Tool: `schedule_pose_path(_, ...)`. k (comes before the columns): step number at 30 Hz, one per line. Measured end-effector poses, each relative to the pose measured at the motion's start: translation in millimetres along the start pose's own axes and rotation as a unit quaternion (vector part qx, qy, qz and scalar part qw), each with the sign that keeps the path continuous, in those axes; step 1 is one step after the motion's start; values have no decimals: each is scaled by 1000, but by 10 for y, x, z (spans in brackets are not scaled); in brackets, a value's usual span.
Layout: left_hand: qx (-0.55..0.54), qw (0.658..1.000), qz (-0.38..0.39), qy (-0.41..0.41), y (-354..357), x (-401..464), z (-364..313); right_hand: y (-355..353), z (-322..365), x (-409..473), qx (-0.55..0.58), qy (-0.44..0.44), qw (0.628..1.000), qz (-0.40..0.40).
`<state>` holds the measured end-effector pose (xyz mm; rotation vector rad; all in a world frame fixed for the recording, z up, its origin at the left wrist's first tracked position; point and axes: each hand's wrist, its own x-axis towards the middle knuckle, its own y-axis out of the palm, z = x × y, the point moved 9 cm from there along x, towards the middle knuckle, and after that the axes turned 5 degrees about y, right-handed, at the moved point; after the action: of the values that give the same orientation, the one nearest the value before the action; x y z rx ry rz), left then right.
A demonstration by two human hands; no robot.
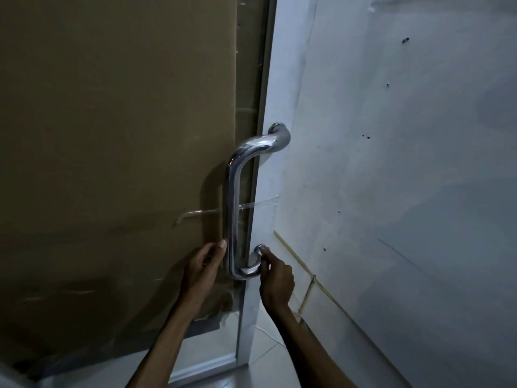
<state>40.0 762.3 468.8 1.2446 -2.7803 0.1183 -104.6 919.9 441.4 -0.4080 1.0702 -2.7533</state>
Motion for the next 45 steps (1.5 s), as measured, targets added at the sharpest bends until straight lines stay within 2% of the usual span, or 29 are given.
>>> schedule_pose_path(2, 2, 1000, 1, -2, 7, -4, 1, 59, -116, -41, 160, 114, 980, -21)
schedule_pose_path(5, -1, 1000, 0, -2, 5, -15, -5, 286, -333, -167, 317, 325, 891, -2)
schedule_pose_path(6, -1, 1000, 1, 0, 11, -21, -17, 347, -384, -233, 368, 386, 846, 4)
schedule_pose_path(8, 0, 1000, 4, 2, 24, -32, -9, 471, -426, -410, 490, 489, 721, 19)
schedule_pose_path(10, -5, 1000, -5, 5, 22, -40, -11, 561, -379, -591, 564, 562, 603, 48)
schedule_pose_path(11, -6, 1000, -10, 5, 20, -38, -1, 615, -357, -662, 586, 585, 556, 66)
schedule_pose_path(13, -2, 1000, -17, 4, 16, -33, 24, 699, -244, -771, 622, 602, 486, 117)
schedule_pose_path(16, -14, 1000, -14, 3, 35, -33, 47, 769, -27, -969, 649, 609, 414, 192)
schedule_pose_path(22, -27, 1000, -5, -9, 71, -60, -4, 1079, 293, -1095, 738, 564, 307, 206)
schedule_pose_path(28, -32, 999, -2, -19, 24, -43, 15, 1171, 527, -1161, 807, 536, 198, 152)
schedule_pose_path(30, -27, 999, -1, -25, 1, -29, 44, 1140, 553, -1179, 810, 531, 200, 150)
schedule_pose_path(32, -20, 999, 1, -28, 0, -20, 68, 1115, 488, -1170, 803, 534, 227, 137)
schedule_pose_path(35, -12, 1000, 4, -27, -18, -10, 97, 1100, 395, -1211, 774, 533, 302, 161)
schedule_pose_path(38, -5, 1000, 7, -30, -44, -11, 131, 1000, 240, -1189, 714, 534, 413, 187)
schedule_pose_path(40, 5, 1000, 4, -31, -68, -14, 130, 843, 6, -1126, 651, 565, 484, 152)
schedule_pose_path(42, 22, 999, 3, -34, -73, -26, 117, 559, -305, -930, 576, 560, 593, 57)
schedule_pose_path(43, 32, 999, 3, -34, -73, -33, 106, 371, -430, -787, 533, 527, 662, -6)
schedule_pose_path(45, 41, 999, -7, -30, -67, -41, 106, -12, -431, -451, 441, 391, 804, -77)
